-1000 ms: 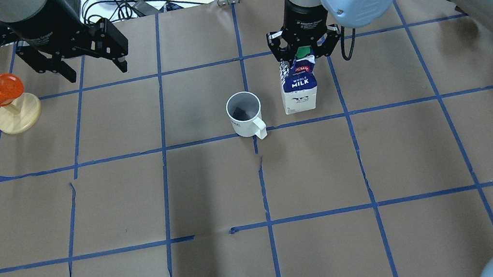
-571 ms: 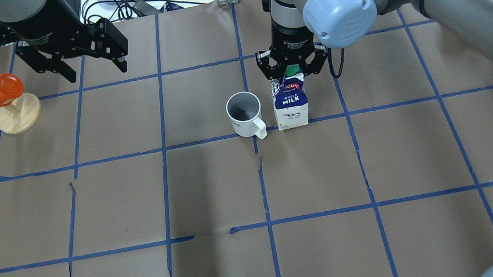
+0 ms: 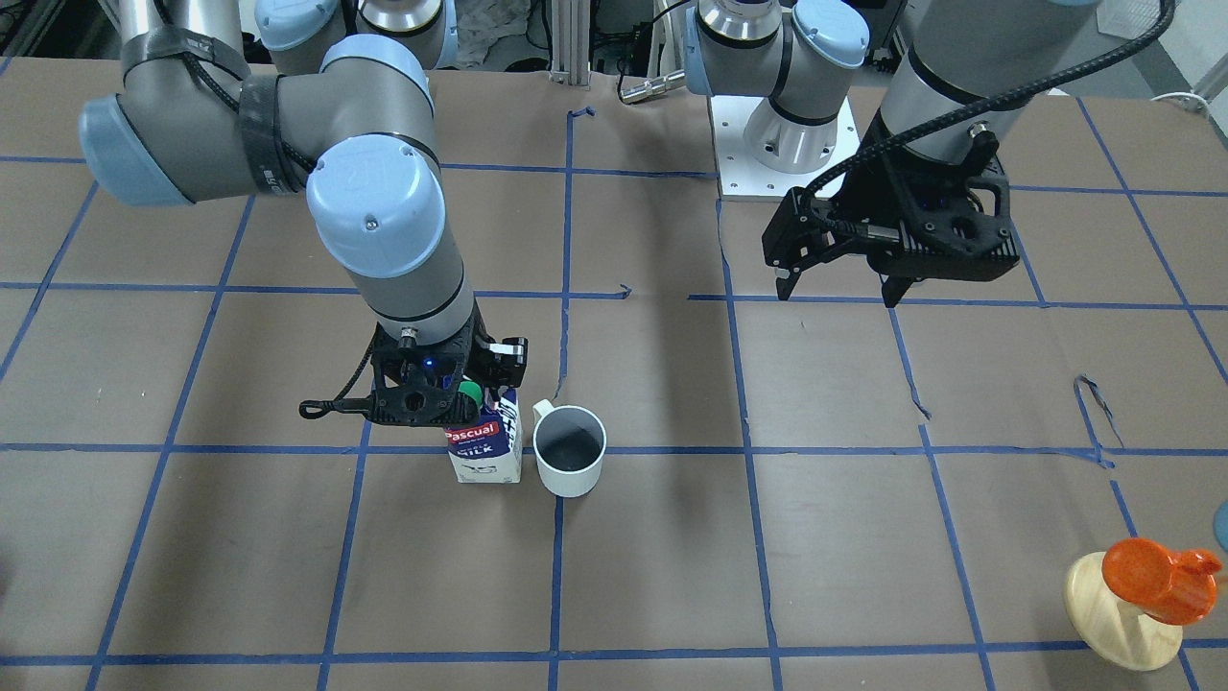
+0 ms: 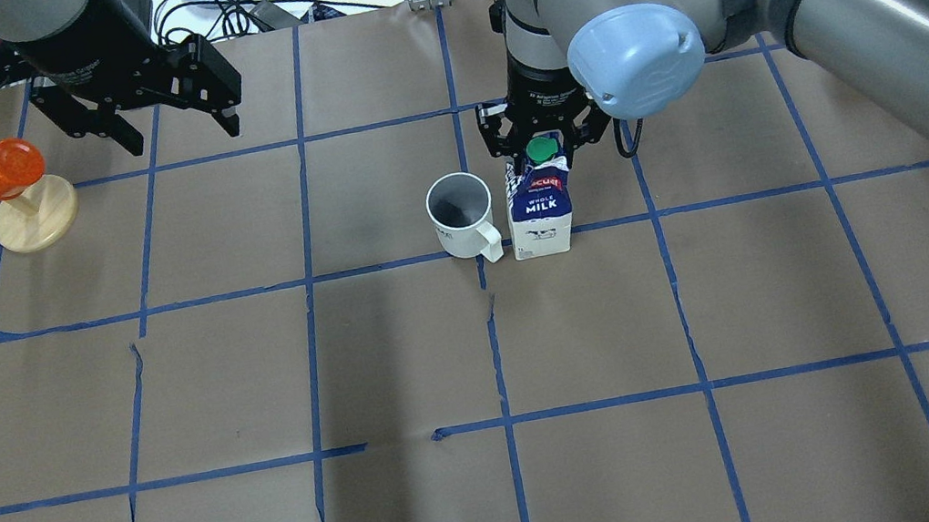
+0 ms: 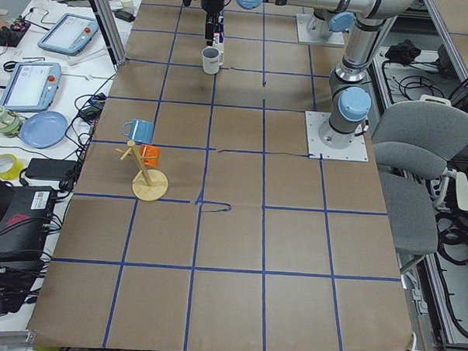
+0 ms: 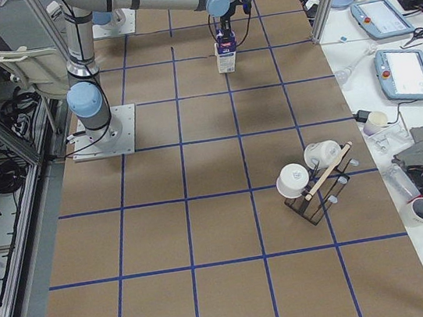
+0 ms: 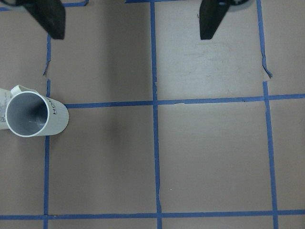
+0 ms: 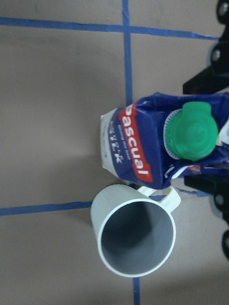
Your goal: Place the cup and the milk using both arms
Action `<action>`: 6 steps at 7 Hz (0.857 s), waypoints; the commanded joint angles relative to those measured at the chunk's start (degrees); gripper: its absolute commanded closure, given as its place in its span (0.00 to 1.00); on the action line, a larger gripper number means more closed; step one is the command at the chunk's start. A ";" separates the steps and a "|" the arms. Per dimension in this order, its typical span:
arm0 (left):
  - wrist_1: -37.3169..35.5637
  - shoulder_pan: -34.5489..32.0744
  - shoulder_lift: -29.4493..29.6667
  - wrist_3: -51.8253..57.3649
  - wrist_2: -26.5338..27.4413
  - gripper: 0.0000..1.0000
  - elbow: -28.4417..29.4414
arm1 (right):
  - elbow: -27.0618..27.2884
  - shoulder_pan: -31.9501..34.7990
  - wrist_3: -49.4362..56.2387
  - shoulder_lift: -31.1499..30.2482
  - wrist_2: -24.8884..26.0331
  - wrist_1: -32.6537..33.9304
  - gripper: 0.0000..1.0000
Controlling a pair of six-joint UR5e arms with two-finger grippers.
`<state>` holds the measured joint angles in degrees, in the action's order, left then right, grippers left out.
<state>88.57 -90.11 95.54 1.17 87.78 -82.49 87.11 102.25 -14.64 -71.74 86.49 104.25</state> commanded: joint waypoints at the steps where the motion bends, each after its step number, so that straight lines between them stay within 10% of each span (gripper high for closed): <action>1: -0.07 -0.06 0.00 0.06 -0.07 0.00 0.05 | -1.07 -2.05 0.05 -7.67 2.87 -3.15 0.00; 6: -0.07 -0.06 0.09 -0.03 -0.07 0.00 -0.04 | -0.54 -9.96 7.35 -20.54 6.76 -14.34 0.00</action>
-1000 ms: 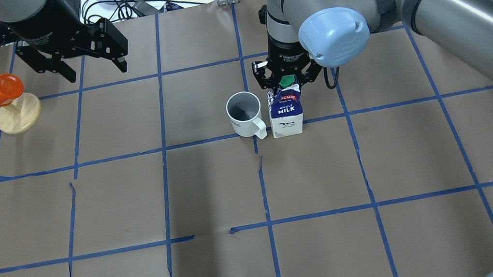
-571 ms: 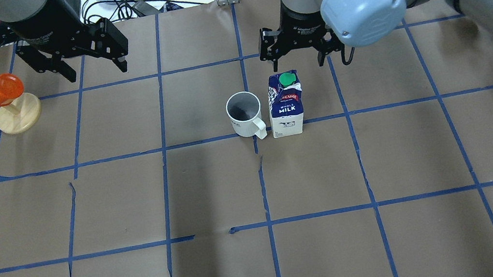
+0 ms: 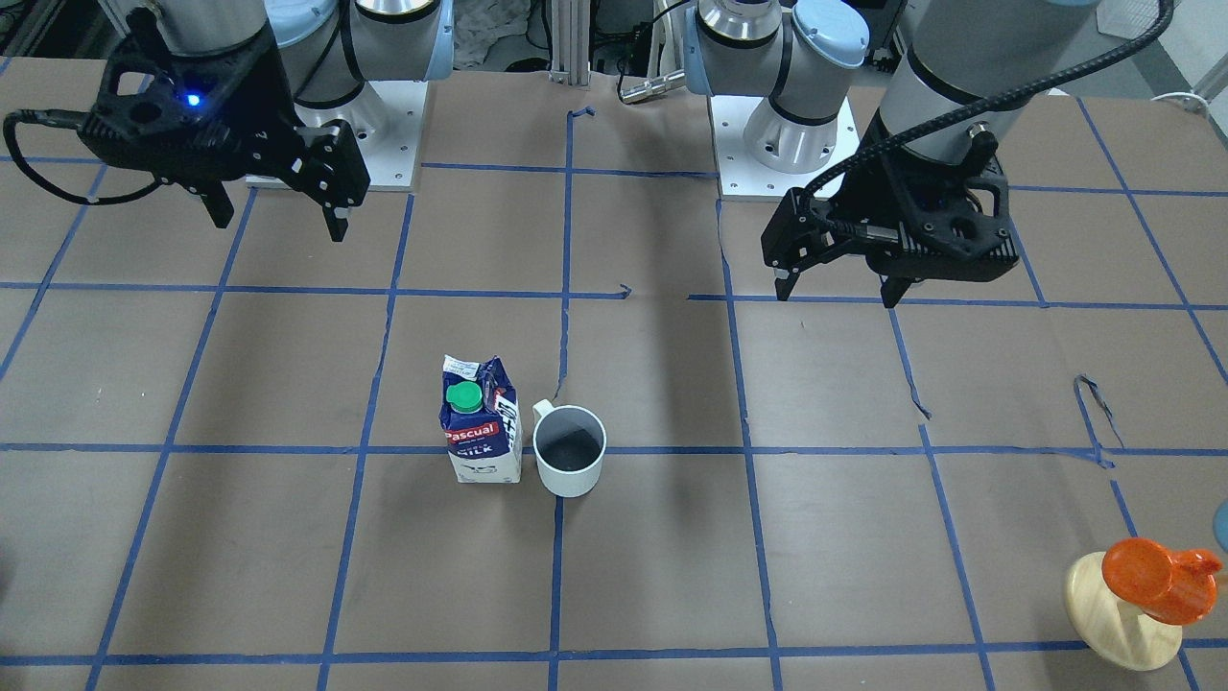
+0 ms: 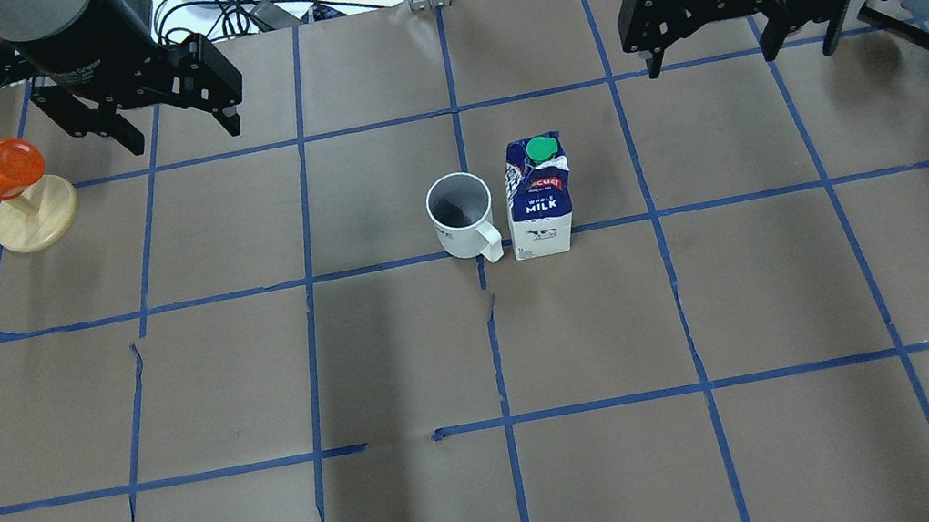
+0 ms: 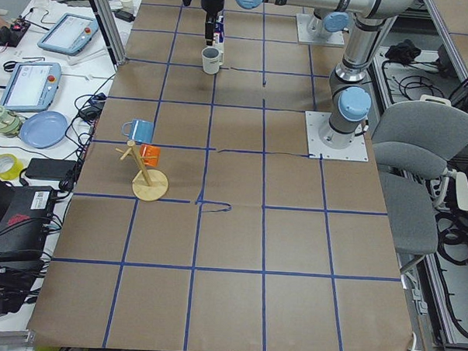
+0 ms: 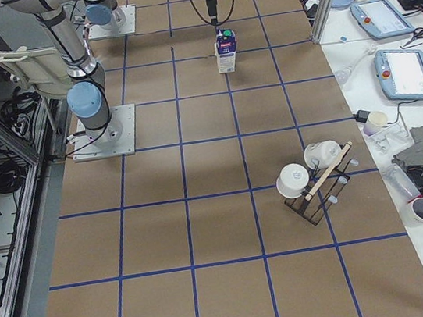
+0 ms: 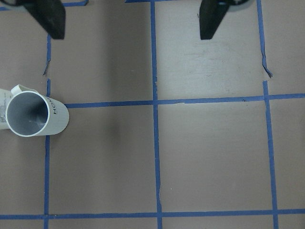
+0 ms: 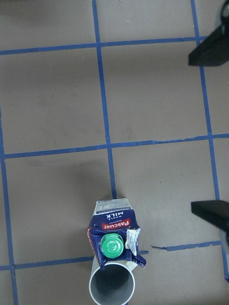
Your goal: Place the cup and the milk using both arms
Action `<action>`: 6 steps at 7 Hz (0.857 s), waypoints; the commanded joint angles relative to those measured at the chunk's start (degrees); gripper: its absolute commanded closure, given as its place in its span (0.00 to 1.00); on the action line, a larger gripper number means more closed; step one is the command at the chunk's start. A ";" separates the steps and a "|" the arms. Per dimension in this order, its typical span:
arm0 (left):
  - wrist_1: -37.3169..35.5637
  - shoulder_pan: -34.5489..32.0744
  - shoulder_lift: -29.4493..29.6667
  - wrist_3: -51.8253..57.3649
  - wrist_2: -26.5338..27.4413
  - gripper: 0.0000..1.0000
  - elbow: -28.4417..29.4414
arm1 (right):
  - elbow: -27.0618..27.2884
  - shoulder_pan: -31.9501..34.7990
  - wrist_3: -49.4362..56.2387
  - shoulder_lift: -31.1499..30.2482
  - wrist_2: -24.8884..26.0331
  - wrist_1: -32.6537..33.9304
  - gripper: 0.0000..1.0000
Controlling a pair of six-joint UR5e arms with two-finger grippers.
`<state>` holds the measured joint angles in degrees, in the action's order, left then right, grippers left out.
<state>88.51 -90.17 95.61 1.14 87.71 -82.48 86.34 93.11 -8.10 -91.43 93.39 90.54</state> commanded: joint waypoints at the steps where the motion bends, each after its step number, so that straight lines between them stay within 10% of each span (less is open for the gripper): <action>1: 0.00 -0.01 0.01 0.00 0.00 0.00 -0.04 | -0.29 -0.74 0.20 -0.94 -0.57 -0.89 0.00; 6: 0.00 -0.01 0.01 -0.09 0.00 0.00 -0.04 | -2.57 -0.65 2.04 -0.59 -0.57 -6.42 0.00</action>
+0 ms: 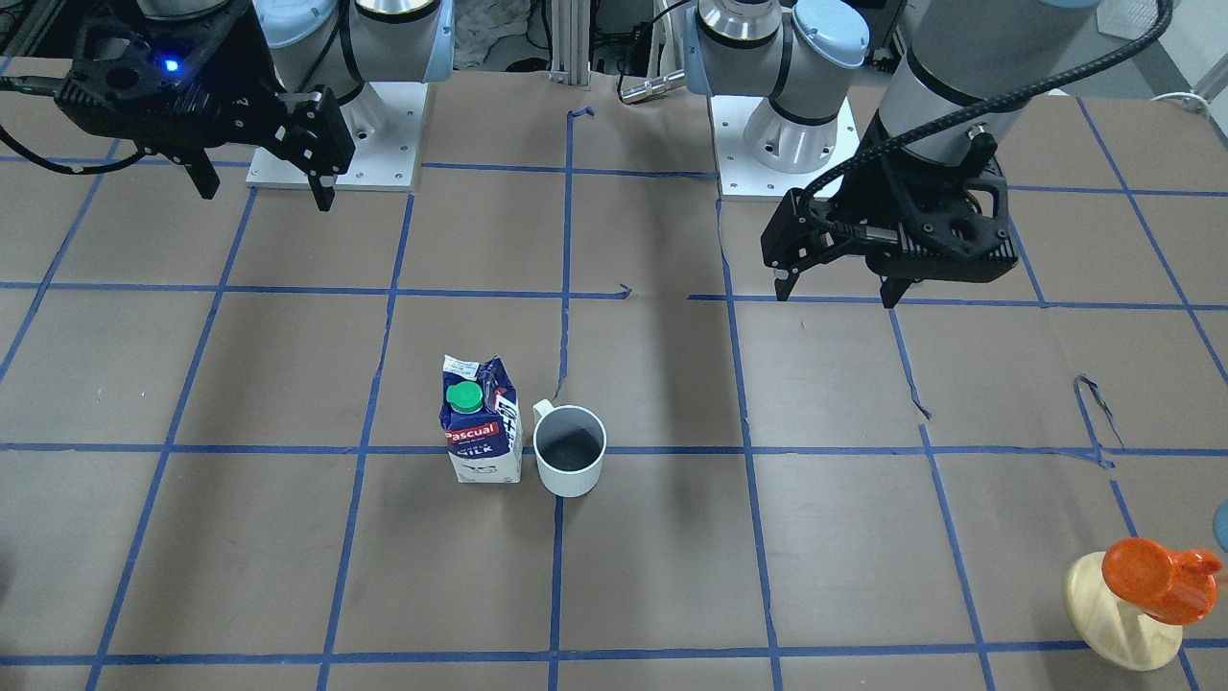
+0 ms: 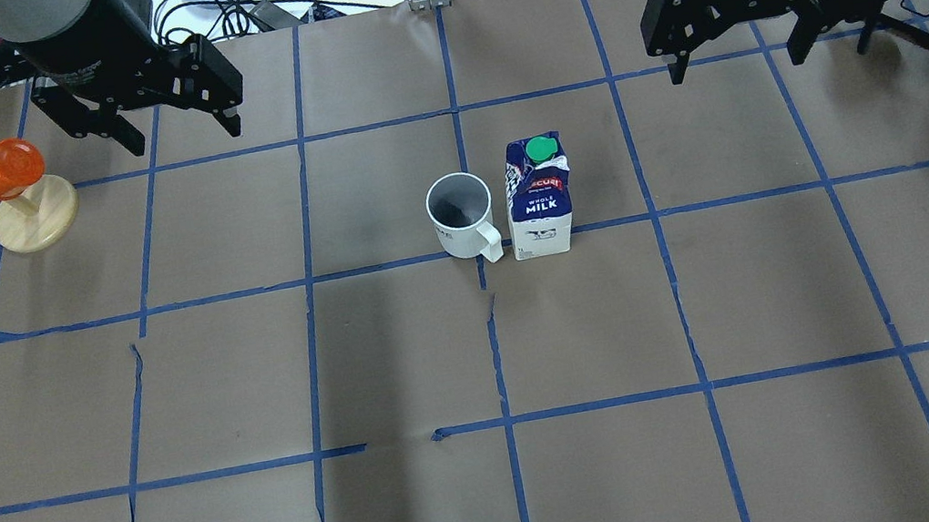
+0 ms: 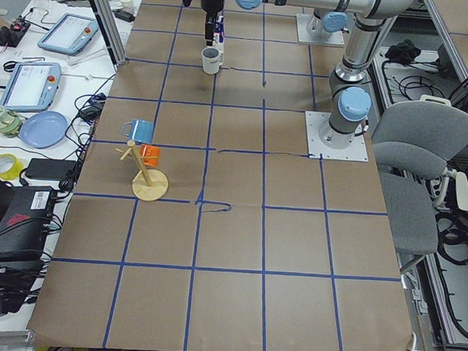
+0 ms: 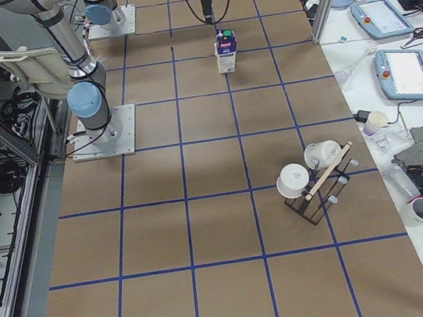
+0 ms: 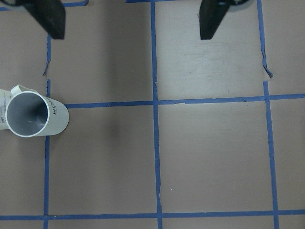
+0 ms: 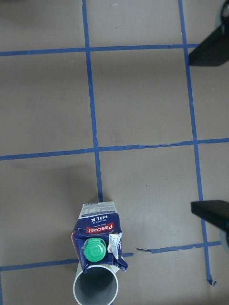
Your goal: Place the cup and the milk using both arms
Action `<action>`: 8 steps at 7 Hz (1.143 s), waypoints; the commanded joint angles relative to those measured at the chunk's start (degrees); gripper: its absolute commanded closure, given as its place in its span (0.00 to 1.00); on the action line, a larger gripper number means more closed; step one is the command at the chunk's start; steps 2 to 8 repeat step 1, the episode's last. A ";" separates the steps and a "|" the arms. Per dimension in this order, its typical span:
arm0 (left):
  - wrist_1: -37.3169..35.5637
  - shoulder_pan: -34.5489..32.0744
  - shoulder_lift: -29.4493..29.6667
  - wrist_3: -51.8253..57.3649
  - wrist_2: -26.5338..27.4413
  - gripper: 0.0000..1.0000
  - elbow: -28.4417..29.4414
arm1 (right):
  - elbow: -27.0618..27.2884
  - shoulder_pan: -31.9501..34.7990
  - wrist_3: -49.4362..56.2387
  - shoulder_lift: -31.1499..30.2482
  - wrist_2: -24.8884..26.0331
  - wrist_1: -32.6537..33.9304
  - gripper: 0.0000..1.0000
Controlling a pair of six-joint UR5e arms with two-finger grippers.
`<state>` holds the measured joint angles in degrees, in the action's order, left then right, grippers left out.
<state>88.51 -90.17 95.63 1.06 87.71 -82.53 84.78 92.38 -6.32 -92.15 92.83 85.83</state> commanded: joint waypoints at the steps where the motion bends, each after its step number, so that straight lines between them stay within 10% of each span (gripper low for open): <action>1: 0.00 0.00 0.00 -0.01 0.00 0.00 0.00 | -0.85 0.08 0.26 0.13 -0.10 -1.72 0.00; 8: 0.00 0.00 0.00 -0.01 0.00 0.00 0.00 | -0.85 0.08 0.26 0.13 -0.10 -1.72 0.00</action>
